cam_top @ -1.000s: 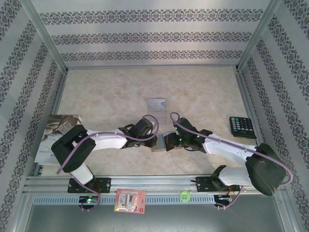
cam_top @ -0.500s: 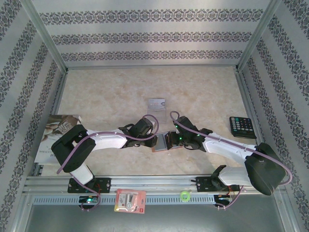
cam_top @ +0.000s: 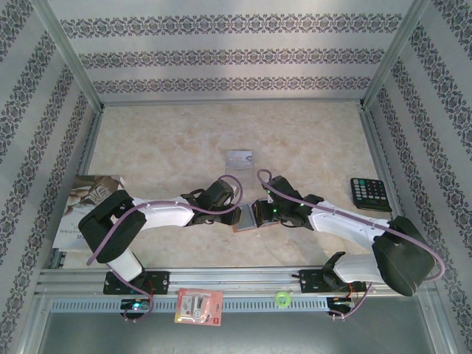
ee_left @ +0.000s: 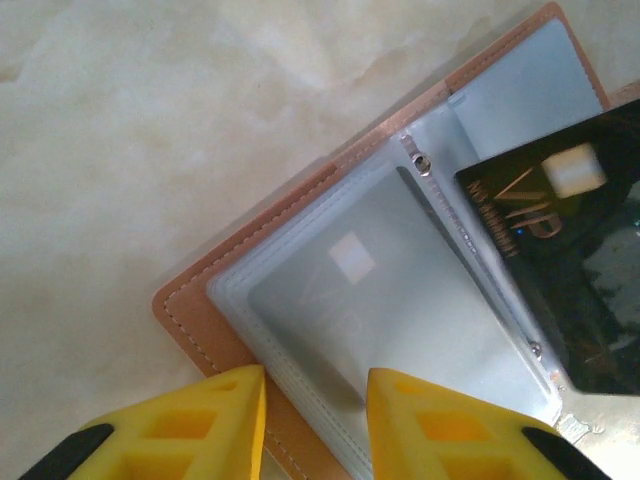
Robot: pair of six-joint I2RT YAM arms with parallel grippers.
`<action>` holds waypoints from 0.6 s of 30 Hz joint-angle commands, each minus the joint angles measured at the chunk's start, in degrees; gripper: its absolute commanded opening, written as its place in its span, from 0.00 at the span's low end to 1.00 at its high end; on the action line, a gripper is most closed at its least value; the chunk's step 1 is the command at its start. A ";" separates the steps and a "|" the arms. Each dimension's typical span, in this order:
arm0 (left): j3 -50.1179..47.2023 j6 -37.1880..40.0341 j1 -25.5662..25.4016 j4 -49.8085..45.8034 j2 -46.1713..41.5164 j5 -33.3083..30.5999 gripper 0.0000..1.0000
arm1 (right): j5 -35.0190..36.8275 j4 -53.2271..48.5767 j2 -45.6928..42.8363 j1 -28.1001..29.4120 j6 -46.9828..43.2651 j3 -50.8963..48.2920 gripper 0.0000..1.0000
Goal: Take the credit cards out of the card holder
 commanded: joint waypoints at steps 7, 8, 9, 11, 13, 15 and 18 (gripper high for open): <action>2.58 2.79 1.82 -5.22 -5.49 0.93 0.59 | -0.15 -4.27 -7.10 -3.58 -16.47 7.64 0.00; 2.34 2.75 2.08 -5.67 -7.26 0.68 0.62 | 0.41 -4.73 -6.70 -3.83 -18.61 9.10 0.00; 2.08 2.73 2.42 -6.10 -8.79 0.62 0.65 | 0.48 -4.85 -6.03 -4.24 -20.97 10.31 0.00; 1.35 2.53 3.35 -7.58 -12.88 0.03 0.75 | -0.50 -4.97 -3.42 -5.59 -26.12 13.54 0.00; 0.48 2.61 4.35 -9.19 -16.42 -0.63 0.99 | -2.32 -5.13 -0.18 -7.17 -29.36 16.93 0.00; -0.38 2.61 5.82 -11.78 -19.98 -1.57 1.00 | -4.17 -4.99 3.09 -7.44 -34.79 20.22 0.00; -2.21 1.97 8.54 -14.17 -25.41 -1.94 1.00 | -8.42 -6.52 7.93 -9.51 -42.38 24.62 0.00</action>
